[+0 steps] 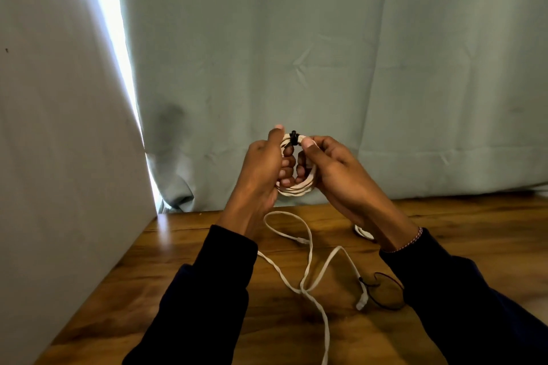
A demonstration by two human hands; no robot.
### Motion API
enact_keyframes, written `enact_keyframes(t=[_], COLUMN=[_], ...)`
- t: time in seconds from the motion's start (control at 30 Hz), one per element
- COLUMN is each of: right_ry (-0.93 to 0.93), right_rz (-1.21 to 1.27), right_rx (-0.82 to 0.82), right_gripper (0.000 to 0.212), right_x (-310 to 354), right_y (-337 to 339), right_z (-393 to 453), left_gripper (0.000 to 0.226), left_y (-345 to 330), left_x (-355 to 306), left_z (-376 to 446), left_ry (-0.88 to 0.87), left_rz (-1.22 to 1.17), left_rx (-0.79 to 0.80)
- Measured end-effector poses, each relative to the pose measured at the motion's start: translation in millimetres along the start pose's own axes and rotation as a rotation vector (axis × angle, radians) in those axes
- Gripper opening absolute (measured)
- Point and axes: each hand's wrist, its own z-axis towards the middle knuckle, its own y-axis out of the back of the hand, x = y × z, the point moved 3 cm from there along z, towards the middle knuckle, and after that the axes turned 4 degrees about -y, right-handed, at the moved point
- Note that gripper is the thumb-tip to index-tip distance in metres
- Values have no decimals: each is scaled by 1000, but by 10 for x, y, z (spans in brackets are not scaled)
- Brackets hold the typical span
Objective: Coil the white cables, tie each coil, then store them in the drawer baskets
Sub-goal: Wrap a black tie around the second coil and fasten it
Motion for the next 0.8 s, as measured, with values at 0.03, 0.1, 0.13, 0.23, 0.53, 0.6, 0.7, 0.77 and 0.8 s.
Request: enact_keyframes(t=[0.03,0.1,0.13,0.23,0.53,0.6,0.7,0.77,0.8], right_ry=[5,1,-16,-49,-51,-51,-45,-37,-35], right_rz=[-64,-157,-168,-147,-51,-48,-73,-91,-93], right_rx=[8,29,49,42,-170,-185,-205,-212,-216], right_gripper=[28,25,25,25,26,26,25,25,26], right_x=[23,89,113,151,141,141,141,153,157], right_y=[37,126,173,273,461,513,591,627,650], right_z=[5,3,1,-19,3,-33,-98,-153,-185], left_gripper=[49,50,51,51,24,17,9,10,10], left_y=[15,37,52,89,148,98,-2,-61,-90], left_x=[-3,-17,-19,2,-1,27,54,73,87], left_z=[3,8,15,54,90,67,16,-14,-31], left_ry=[8,25,33,34,-10,27,115,174,203], left_rz=[-13,-26,-38,-80,112,73,-49,-144,-181], left_rx=[-2,-9,-17,-34,20,10,35,93,122])
